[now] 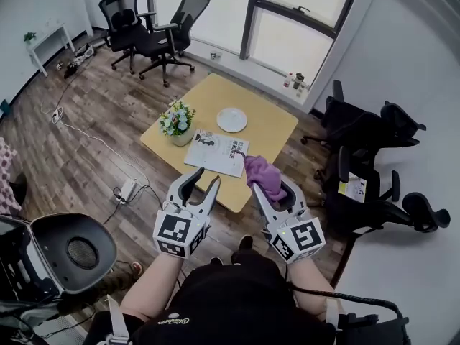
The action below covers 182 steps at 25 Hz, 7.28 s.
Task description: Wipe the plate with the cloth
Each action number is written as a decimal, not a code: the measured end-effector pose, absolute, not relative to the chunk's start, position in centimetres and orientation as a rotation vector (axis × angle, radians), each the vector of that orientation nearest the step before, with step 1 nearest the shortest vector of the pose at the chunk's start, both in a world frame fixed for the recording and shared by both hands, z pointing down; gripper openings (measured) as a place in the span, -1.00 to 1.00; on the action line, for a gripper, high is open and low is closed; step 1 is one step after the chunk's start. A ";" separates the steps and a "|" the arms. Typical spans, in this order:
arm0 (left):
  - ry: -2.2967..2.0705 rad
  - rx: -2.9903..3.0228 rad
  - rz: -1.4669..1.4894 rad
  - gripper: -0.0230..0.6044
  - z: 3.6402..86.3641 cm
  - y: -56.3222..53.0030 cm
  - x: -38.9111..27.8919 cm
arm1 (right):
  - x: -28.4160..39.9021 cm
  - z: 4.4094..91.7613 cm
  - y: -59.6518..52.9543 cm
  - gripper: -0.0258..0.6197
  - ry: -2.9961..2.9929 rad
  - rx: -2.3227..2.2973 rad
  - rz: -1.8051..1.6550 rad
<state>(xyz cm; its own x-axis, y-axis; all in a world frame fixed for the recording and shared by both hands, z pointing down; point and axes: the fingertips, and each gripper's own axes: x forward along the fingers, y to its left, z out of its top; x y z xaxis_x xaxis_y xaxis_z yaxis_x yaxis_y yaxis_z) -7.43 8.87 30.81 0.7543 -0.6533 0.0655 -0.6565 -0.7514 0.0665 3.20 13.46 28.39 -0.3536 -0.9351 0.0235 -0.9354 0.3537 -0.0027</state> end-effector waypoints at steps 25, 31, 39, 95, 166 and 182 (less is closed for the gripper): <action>-1.291 2.716 0.091 -0.44 31.6 -8.3 2.3 | 13.4 29.2 -5.0 -0.36 -2.700 1.591 0.121; -1.291 2.701 0.127 -0.46 32.8 -10.3 1.5 | 12.0 30.1 -7.3 -0.36 -2.707 1.550 0.139; -1.224 2.704 0.170 -0.49 34.6 -12.9 0.6 | 10.5 31.9 -9.8 -0.36 -2.651 1.580 0.185; -1.110 2.385 0.467 -0.50 55.3 -22.5 -0.9 | 7.8 62.5 -34.2 -0.36 -2.076 0.817 0.013; -1.020 2.425 0.488 -0.52 55.9 -20.8 2.9 | 9.2 63.5 -27.4 -0.36 -2.092 0.708 0.040; -1.003 2.430 0.473 -0.52 55.8 -20.1 2.8 | 14.9 63.9 -34.2 -0.36 -1.928 0.849 0.008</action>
<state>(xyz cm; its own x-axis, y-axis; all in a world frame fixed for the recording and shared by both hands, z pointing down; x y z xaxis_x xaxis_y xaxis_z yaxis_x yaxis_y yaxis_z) 2.84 -20.08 55.80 0.6741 -0.5656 0.4750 -0.7263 -0.6248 0.2867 14.90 -34.18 63.88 -0.2654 -0.5537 0.7893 -0.5603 0.7548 0.3410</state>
